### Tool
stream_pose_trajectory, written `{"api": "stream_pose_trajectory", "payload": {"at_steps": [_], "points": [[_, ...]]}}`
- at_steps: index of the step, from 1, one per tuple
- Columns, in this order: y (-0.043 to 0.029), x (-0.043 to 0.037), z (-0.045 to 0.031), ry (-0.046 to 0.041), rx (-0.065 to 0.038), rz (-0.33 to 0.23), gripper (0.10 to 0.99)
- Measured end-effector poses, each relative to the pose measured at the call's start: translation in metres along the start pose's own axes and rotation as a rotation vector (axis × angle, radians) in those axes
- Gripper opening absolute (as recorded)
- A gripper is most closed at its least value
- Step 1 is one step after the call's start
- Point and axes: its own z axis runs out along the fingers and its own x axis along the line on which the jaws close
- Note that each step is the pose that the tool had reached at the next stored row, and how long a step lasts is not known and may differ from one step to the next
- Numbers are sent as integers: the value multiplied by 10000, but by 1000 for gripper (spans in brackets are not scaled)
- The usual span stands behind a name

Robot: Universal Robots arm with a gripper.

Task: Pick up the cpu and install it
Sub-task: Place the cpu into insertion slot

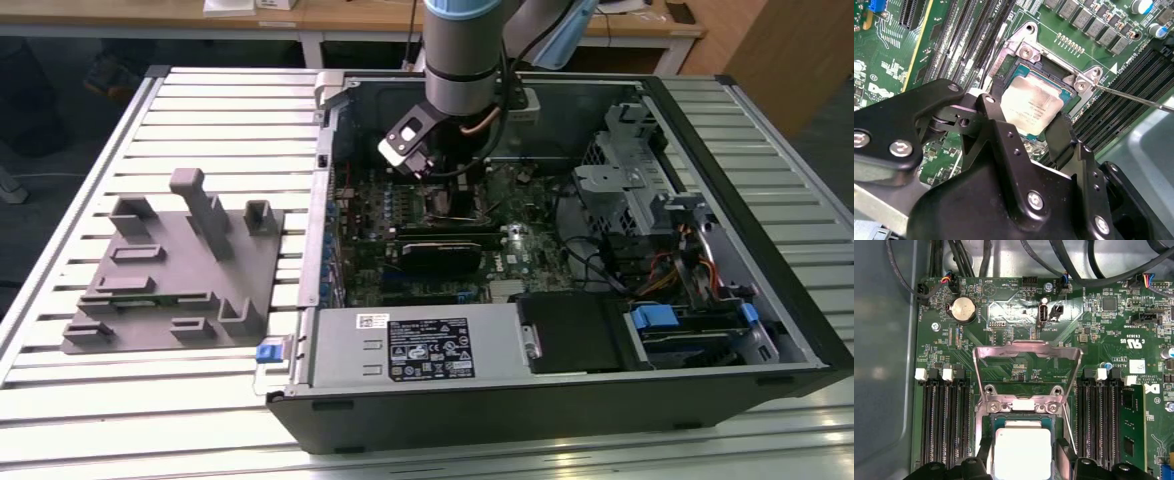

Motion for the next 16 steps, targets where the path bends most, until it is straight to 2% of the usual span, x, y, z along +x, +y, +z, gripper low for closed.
{"api": "stream_pose_trajectory", "payload": {"at_steps": [7, 8, 9, 11, 12, 14, 15, 16], "points": [[6, 2, -94, 2, -2, 1, 600], [7, 2, -104, 1, -1, 1, 537], [8, 3, -116, 2, -2, 0, 537], [9, 3, -135, 1, -1, 0, 416], [9, 3, -143, 1, -1, 1, 416], [10, 3, -155, 2, -1, 0, 302], [11, 3, -161, 2, -1, 0, 302], [11, 4, -168, 2, -1, 0, 243]]}}
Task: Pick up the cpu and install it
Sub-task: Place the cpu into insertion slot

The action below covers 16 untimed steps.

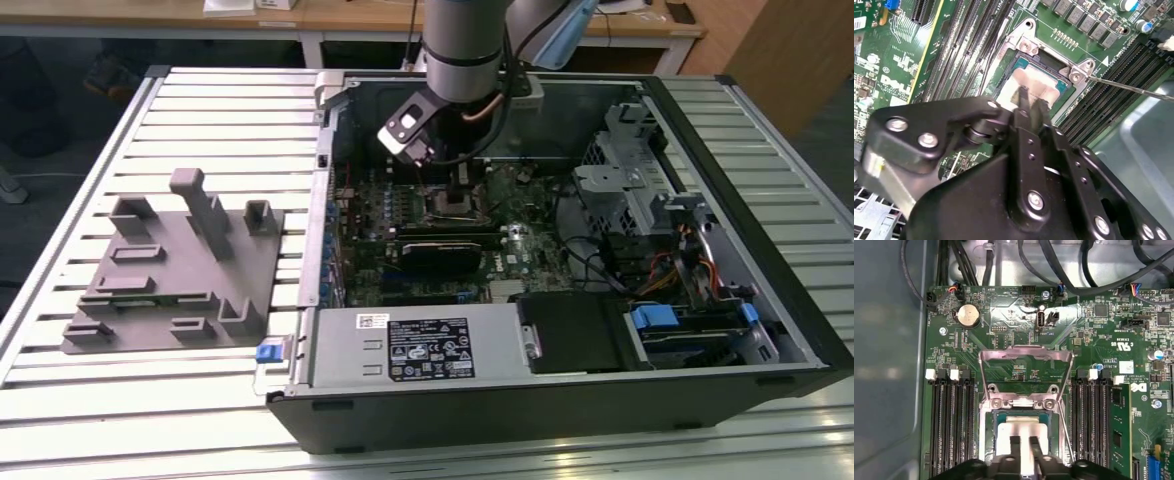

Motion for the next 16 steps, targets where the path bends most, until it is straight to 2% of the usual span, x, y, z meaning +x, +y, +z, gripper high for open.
{"api": "stream_pose_trajectory", "payload": {"at_steps": [1, 2, 3, 5, 16], "points": [[0, 0, -8, 0, 0, 0, 184], [1, 0, -15, 0, 0, 0, 184], [1, 0, -23, 0, 0, 0, 125], [2, 1, -35, 0, 0, 0, 106], [7, 2, -107, 0, 0, 0, 106]]}}
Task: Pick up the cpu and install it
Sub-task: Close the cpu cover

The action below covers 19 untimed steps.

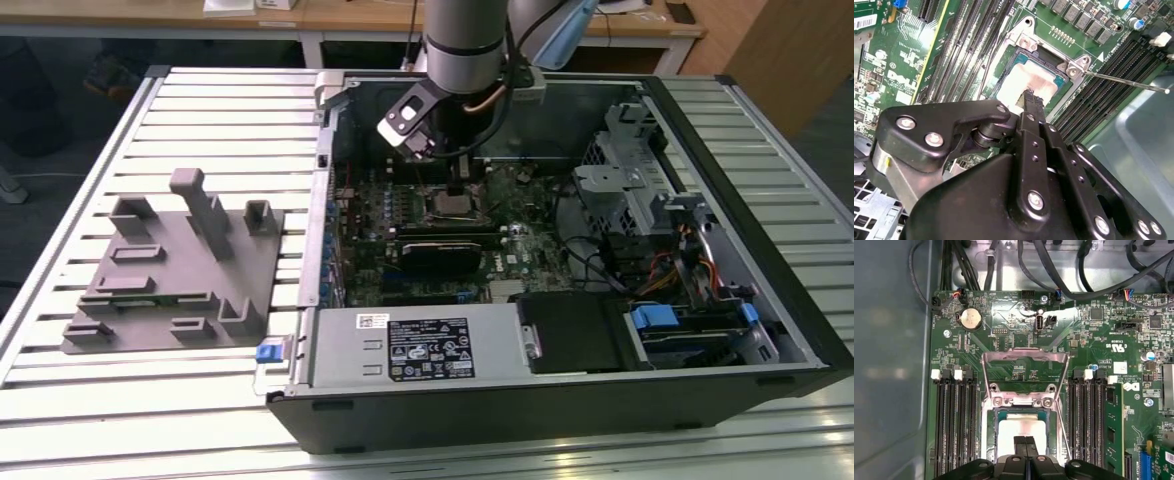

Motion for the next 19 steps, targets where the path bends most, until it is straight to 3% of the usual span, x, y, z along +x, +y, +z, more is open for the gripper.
{"api": "stream_pose_trajectory", "payload": {"at_steps": [19], "points": [[12, 3, -182, 0, 0, -1, 106]]}}
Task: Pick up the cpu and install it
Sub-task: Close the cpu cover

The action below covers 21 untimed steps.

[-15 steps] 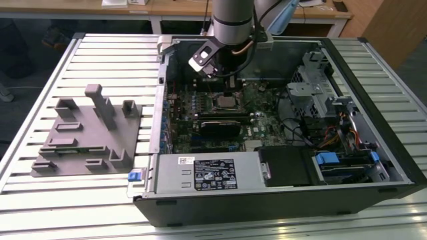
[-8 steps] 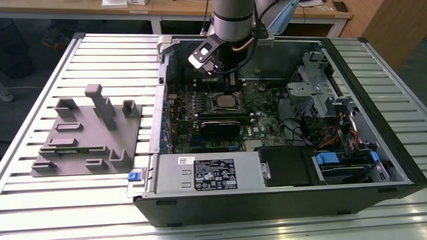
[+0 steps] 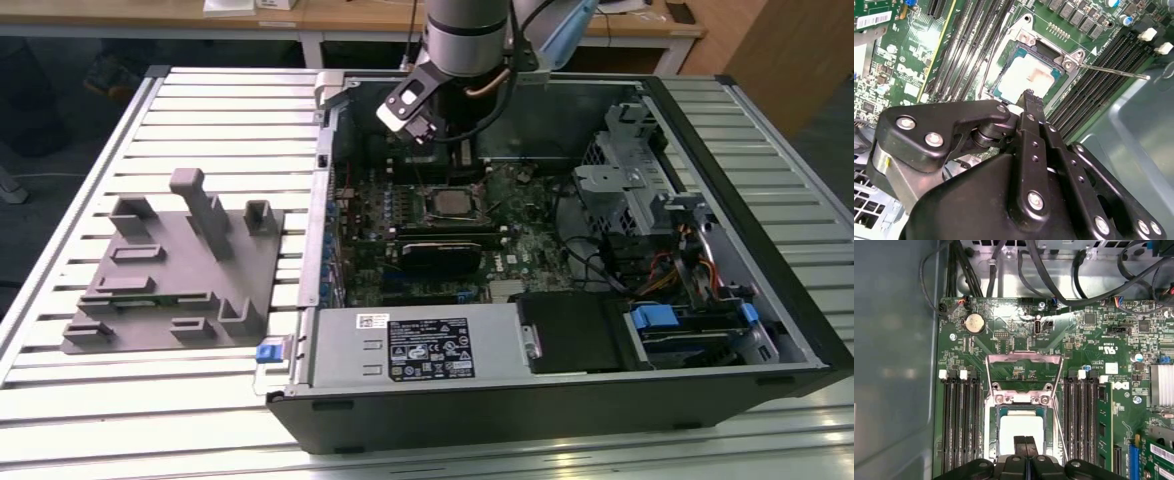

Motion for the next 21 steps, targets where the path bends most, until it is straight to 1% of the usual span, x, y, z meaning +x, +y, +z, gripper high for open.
{"api": "stream_pose_trajectory", "payload": {"at_steps": [3, 10, 14, 19, 21], "points": [[4, 1, -57, 0, 0, 1, 106], [15, 4, -228, -1, 1, 1, 106], [14, 0, -234, 1, 0, -1, 106], [14, -55, -234, 1, 0, 0, 106], [22, -59, -233, 2, -1, 0, 106]]}}
